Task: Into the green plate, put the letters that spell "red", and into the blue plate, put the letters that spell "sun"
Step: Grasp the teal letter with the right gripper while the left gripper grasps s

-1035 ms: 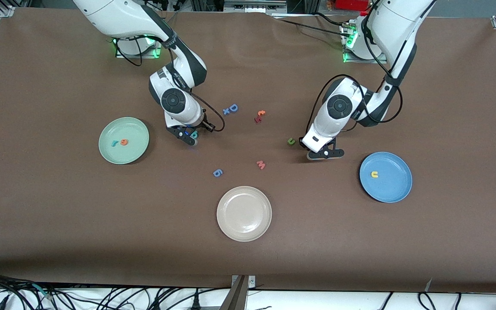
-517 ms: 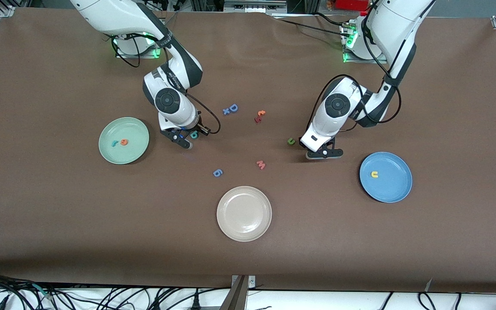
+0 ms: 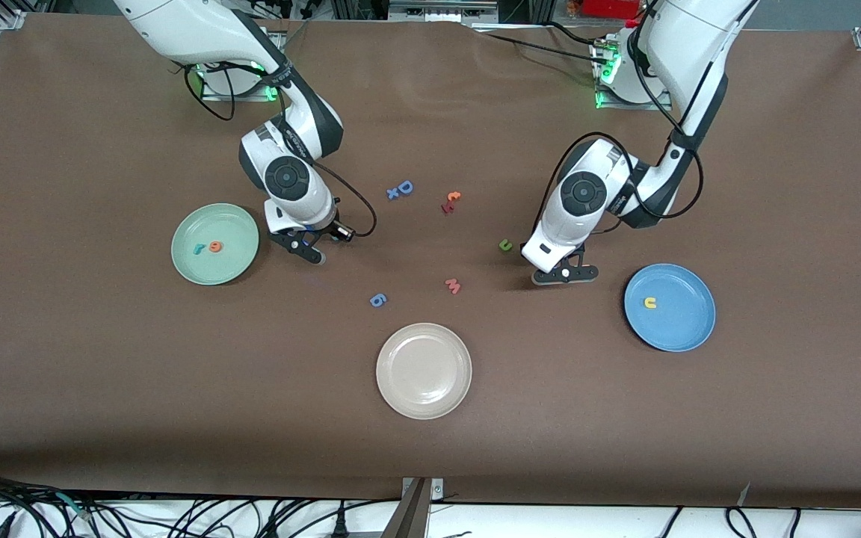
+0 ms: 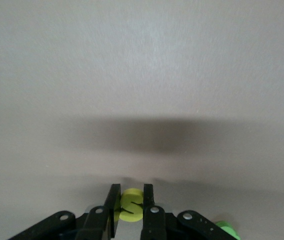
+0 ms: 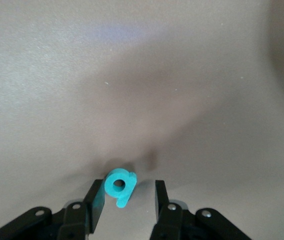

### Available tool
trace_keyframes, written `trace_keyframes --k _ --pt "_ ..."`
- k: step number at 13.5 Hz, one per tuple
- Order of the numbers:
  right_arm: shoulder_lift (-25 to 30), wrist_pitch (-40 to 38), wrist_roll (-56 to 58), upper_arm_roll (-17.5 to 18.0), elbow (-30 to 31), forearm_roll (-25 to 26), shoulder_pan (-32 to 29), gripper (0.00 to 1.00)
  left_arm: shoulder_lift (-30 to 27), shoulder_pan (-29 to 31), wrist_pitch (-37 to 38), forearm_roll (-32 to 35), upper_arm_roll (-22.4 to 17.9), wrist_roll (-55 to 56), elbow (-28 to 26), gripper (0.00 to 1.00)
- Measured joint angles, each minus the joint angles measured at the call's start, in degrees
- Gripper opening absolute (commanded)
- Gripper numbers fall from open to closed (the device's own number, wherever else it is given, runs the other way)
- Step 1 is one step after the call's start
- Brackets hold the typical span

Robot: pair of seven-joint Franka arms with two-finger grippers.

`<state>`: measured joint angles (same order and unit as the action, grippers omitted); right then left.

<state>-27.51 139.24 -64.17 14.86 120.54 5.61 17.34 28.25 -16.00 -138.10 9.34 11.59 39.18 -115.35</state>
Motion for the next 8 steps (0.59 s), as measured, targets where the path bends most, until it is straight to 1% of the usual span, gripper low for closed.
trace_keyframes --k 3,8 --pt "-0.2 0.6 0.0 0.0 0.0 0.0 0.1 0.49 0.0 0.8 4.7 0.2 -0.3 -2.1 3.1 0.13" --pt "-1.2 2.2 0.0 0.0 0.0 0.0 0.1 0.48 -0.8 8.2 7.1 0.3 -0.6 -15.1 4.9 0.13"
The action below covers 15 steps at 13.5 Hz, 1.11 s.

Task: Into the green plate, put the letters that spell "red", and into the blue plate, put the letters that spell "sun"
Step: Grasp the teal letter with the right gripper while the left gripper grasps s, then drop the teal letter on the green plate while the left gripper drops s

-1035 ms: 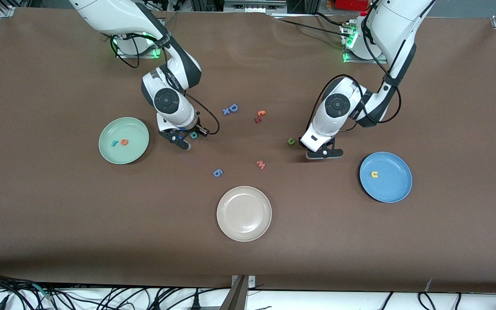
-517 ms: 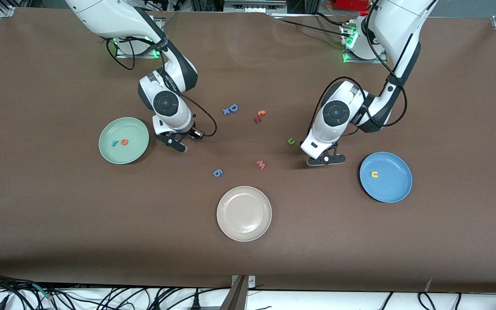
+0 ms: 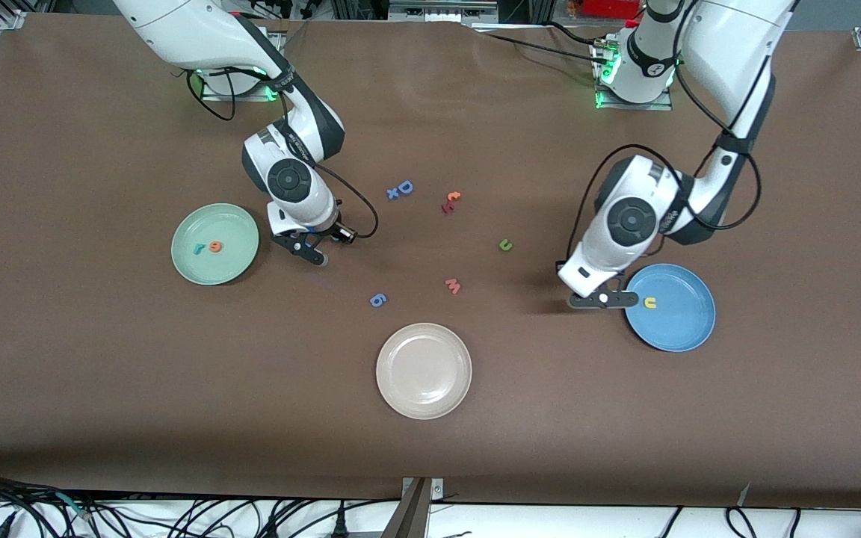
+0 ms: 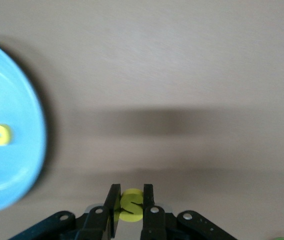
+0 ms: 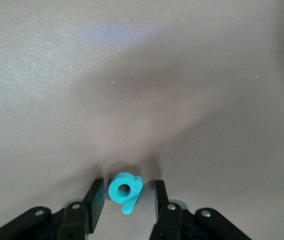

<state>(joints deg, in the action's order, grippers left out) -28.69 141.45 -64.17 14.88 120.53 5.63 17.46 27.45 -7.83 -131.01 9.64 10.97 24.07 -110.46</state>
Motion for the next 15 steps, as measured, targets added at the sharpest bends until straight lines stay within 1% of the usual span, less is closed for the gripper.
trace_keyframes --k 1,3,4,5,9,10,11,12,13,14,15 --pt "0.0 0.1 0.0 0.0 0.0 0.0 0.0 0.43 -0.3 1.3 0.3 0.0 -0.1 -2.7 0.0 0.13" --pt "0.0 0.1 0.0 0.0 0.0 0.0 0.0 0.2 -0.7 4.2 0.5 0.0 -0.1 -8.4 0.2 0.13" --pt "0.0 0.3 0.0 0.0 -0.1 0.0 0.0 0.1 -0.8 5.6 0.7 0.0 -0.2 -11.4 0.3 0.13" --pt "0.0 0.3 0.0 0.0 -0.2 0.0 0.0 0.04 -0.8 7.0 0.8 0.0 -0.2 -14.4 0.6 0.13" --pt "0.0 0.2 0.0 0.0 -0.2 0.0 0.0 0.02 -0.7 12.1 0.9 0.0 -0.3 -26.0 2.6 0.14" --pt "0.0 0.1 0.0 -0.2 -0.3 0.0 -0.1 0.02 -0.6 12.9 1.0 0.0 -0.3 -28.4 3.1 0.19" --pt "0.4 -0.9 0.5 -0.8 -0.7 0.2 -0.1 0.02 -0.3 13.7 1.1 0.0 -0.3 -30.5 3.6 0.28" --pt "1.1 -3.7 1.8 -1.5 -1.4 0.2 -0.2 0.02 0.1 14.3 1.2 0.0 -0.3 -32.3 4.2 0.42" --pt "2.3 -8.0 3.6 -2.5 -2.6 0.2 -0.3 0.02 0.7 14.8 1.2 0.0 -0.3 -33.7 4.8 0.64" --pt "3.8 -12.5 5.7 -3.7 -3.8 0.2 -0.3 0.02 1.4 15.1 1.2 0.0 -0.3 -34.5 5.4 1.0" --pt "5.4 -16.2 8.3 -5.2 -4.7 0.2 -0.4 0.02 2.0 15.4 1.2 0.0 -0.4 -34.8 5.9 1.0"
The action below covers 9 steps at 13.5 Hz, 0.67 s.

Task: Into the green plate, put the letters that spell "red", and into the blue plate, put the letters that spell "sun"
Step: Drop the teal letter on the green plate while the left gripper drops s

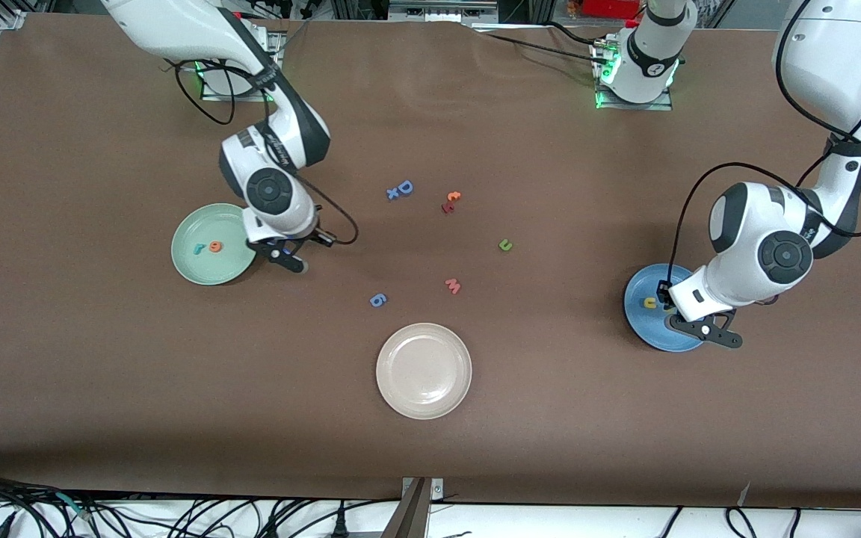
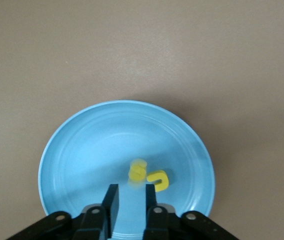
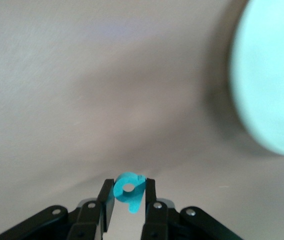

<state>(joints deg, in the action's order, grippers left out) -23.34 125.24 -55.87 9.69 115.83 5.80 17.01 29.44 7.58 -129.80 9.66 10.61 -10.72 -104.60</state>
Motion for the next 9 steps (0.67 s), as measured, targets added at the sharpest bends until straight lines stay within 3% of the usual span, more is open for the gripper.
trace_keyframes --k 4,7,9 --pt "4.6 -8.0 13.4 -7.7 -0.4 -0.1 -0.5 0.02 1.0 0.5 0.0 0.0 0.1 0.6 0.8 1.0" --pt "4.9 -8.4 23.4 -13.3 1.0 -2.5 -0.6 0.02 1.1 0.3 1.1 0.0 1.7 6.5 0.8 1.0" --pt "4.8 -5.4 29.9 -16.5 3.7 -5.6 -0.7 0.03 1.1 0.0 4.2 0.0 5.6 16.1 0.9 1.0"
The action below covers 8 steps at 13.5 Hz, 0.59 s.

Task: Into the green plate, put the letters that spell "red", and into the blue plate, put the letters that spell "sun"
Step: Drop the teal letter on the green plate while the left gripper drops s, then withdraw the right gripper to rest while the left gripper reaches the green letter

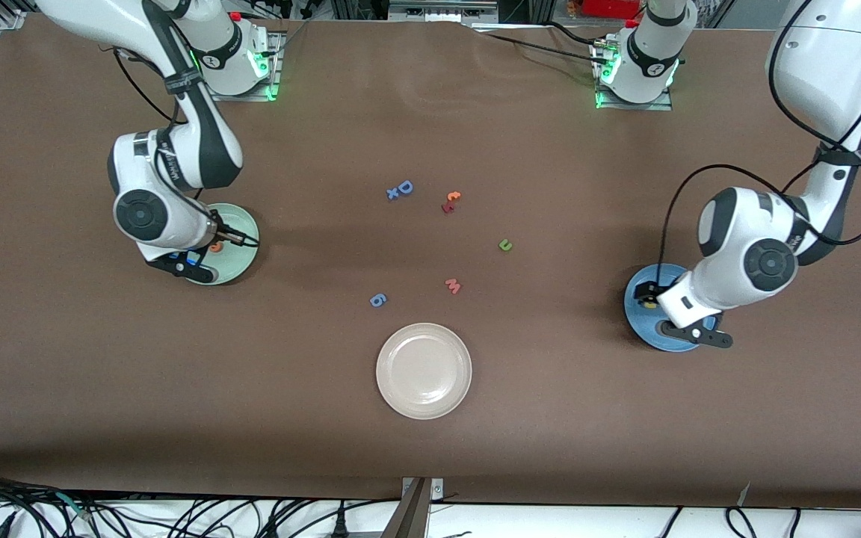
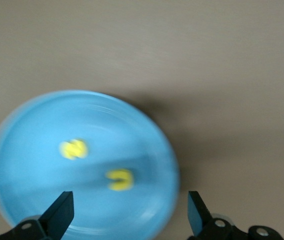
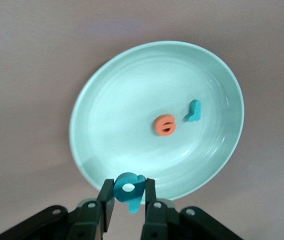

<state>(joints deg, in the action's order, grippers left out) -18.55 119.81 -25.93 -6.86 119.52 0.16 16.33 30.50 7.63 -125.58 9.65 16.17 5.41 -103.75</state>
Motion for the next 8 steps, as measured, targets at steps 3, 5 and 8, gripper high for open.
trace_keyframes --k 3,5,8 --pt "-1.3 7.5 3.7 -1.3 4.4 -2.1 -0.2 0.06 0.0 -2.0 2.3 0.0 6.4 15.3 -0.1 1.0" --pt "-2.7 9.5 3.7 -1.3 5.1 -2.2 0.0 0.44 0.0 -5.4 2.5 0.0 7.1 21.7 -0.3 1.0" --pt "-3.0 10.0 3.8 -1.3 5.0 -2.2 0.1 0.86 0.2 -10.8 2.1 0.0 7.1 29.3 -1.1 1.0"
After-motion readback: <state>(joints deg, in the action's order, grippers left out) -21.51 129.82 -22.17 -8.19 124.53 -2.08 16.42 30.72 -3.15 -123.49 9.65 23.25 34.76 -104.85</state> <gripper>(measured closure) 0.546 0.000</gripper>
